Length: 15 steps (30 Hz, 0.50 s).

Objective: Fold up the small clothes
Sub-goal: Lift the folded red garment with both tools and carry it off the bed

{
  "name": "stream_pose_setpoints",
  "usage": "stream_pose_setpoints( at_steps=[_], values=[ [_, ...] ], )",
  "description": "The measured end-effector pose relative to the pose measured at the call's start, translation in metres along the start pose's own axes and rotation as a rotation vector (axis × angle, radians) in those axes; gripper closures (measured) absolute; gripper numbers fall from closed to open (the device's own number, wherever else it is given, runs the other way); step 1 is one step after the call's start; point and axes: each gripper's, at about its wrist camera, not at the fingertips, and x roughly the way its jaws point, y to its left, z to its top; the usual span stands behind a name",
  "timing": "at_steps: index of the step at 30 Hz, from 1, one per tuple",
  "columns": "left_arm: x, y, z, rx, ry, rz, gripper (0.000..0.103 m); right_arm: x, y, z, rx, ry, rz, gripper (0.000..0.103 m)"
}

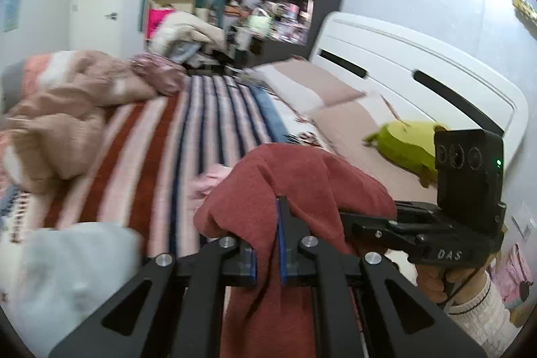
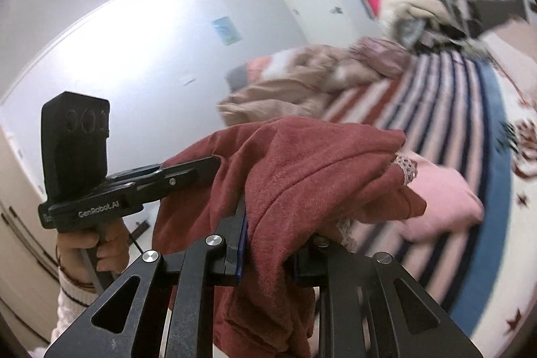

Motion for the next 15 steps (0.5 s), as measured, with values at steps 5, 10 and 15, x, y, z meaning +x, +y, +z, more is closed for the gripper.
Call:
stream_pose_setpoints(
  at_steps=[5, 10, 15],
  values=[
    [-0.073, 0.055, 0.005, -0.029, -0.036, 0.115, 0.097, 0.047, 0.082, 0.017, -0.053, 0.011, 0.084, 0.089],
    [-0.109, 0.110, 0.000, -0.070, -0.037, 0.243, 0.096, 0.092, 0.139, 0.020, -0.073, 0.040, 0.153, 0.089],
    [-0.088, 0.176, -0.022, -0.171, 0.022, 0.293, 0.096, 0.146, 0.162, 0.008, -0.078, 0.108, 0.157, 0.089]
  ],
)
